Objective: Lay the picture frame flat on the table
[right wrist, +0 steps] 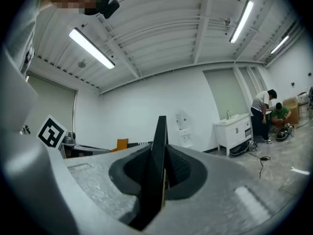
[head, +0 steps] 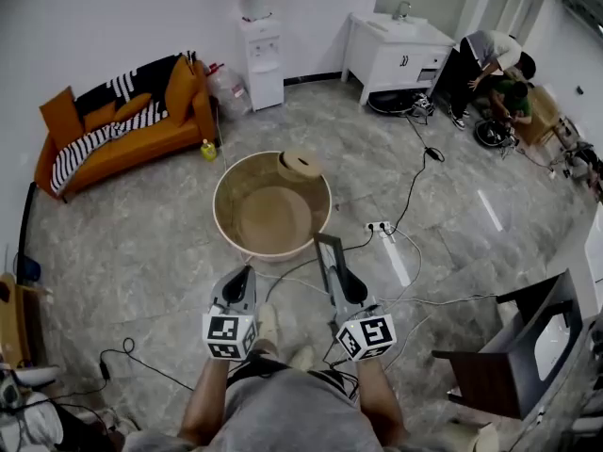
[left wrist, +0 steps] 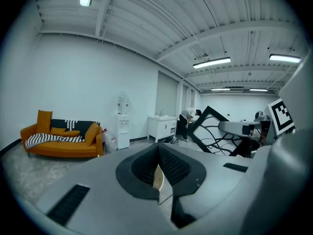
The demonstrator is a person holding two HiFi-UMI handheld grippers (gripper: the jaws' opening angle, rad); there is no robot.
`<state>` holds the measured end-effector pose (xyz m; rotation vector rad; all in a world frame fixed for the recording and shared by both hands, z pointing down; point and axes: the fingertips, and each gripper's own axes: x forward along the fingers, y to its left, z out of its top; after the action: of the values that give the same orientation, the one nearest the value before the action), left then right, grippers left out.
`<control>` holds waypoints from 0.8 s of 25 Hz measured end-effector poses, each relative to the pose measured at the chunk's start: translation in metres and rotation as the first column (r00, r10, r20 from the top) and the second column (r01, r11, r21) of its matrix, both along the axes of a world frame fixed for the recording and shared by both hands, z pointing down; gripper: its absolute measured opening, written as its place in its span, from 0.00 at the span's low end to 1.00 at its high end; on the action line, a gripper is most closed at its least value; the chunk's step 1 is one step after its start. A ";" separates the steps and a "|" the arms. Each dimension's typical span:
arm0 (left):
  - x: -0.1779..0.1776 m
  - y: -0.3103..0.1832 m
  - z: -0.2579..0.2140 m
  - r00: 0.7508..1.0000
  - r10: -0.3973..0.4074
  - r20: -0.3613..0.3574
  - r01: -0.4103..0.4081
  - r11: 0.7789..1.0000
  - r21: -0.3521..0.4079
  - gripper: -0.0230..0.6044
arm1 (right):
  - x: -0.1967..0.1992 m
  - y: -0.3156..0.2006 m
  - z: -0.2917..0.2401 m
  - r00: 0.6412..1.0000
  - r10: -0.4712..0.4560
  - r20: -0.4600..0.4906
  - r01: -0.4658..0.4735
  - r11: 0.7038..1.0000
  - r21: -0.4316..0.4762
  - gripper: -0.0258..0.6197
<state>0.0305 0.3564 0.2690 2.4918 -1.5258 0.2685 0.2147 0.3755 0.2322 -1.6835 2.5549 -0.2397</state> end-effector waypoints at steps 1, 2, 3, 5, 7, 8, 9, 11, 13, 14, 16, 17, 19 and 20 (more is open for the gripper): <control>0.000 -0.005 0.001 1.000 0.003 0.001 -0.003 1.000 -0.005 0.06 | 0.000 -0.005 0.001 1.000 -0.002 0.000 0.002 1.000 -0.005 0.13; 0.001 -0.012 0.003 1.000 0.006 0.002 -0.006 1.000 -0.009 0.06 | -0.001 -0.012 0.003 1.000 -0.002 -0.002 0.002 1.000 -0.010 0.13; 0.001 -0.020 0.004 1.000 0.009 0.002 -0.009 1.000 -0.012 0.06 | -0.002 -0.019 0.004 1.000 -0.002 -0.004 0.002 1.000 -0.015 0.13; 0.000 -0.038 0.007 1.000 0.014 0.000 -0.014 1.000 -0.018 0.06 | -0.004 -0.036 0.007 1.000 0.001 -0.007 -0.001 1.000 -0.021 0.13; 0.000 -0.057 0.009 1.000 0.020 -0.005 -0.020 1.000 -0.022 0.06 | -0.005 -0.055 0.009 1.000 0.003 -0.005 -0.003 1.000 -0.025 0.13; -0.001 -0.067 0.011 1.000 0.022 -0.008 -0.022 0.999 -0.025 0.06 | -0.006 -0.064 0.010 1.000 0.004 -0.003 -0.004 1.000 -0.028 0.13; -0.002 -0.077 0.012 1.000 0.024 -0.011 -0.024 0.999 -0.028 0.06 | -0.007 -0.073 0.010 1.000 0.004 0.000 -0.004 1.000 -0.030 0.13; -0.009 -0.098 0.014 1.000 0.025 -0.017 -0.026 0.999 -0.033 0.06 | -0.012 -0.092 0.010 1.000 0.007 0.001 -0.007 0.999 -0.034 0.13; -0.016 -0.119 0.013 0.999 0.027 -0.024 -0.028 0.999 -0.033 0.06 | -0.019 -0.111 0.008 1.000 0.010 -0.005 -0.011 0.999 -0.036 0.13; -0.019 -0.129 0.012 0.999 0.031 -0.026 -0.032 0.999 -0.031 0.06 | -0.022 -0.120 0.007 1.000 0.014 -0.010 -0.014 0.999 -0.037 0.13; -0.025 -0.148 0.009 0.999 0.042 -0.030 -0.042 0.999 -0.026 0.06 | -0.029 -0.138 0.006 1.000 0.022 -0.021 -0.023 0.999 -0.041 0.13; -0.030 -0.158 0.008 0.998 0.045 -0.033 -0.046 0.999 -0.026 0.06 | -0.034 -0.147 0.006 0.999 0.025 -0.024 -0.026 0.999 -0.042 0.13; -0.041 -0.177 0.009 0.998 0.048 -0.037 -0.049 0.998 -0.026 0.06 | -0.045 -0.164 0.008 0.999 0.031 -0.028 -0.032 0.998 -0.044 0.13; -0.047 -0.185 0.010 0.998 0.050 -0.039 -0.051 0.998 -0.025 0.06 | -0.051 -0.171 0.010 0.999 0.035 -0.030 -0.036 0.998 -0.046 0.13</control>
<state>-0.0170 0.1715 0.2785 2.5029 -1.4378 0.2457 0.1635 0.2046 0.2418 -1.7597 2.5574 -0.2766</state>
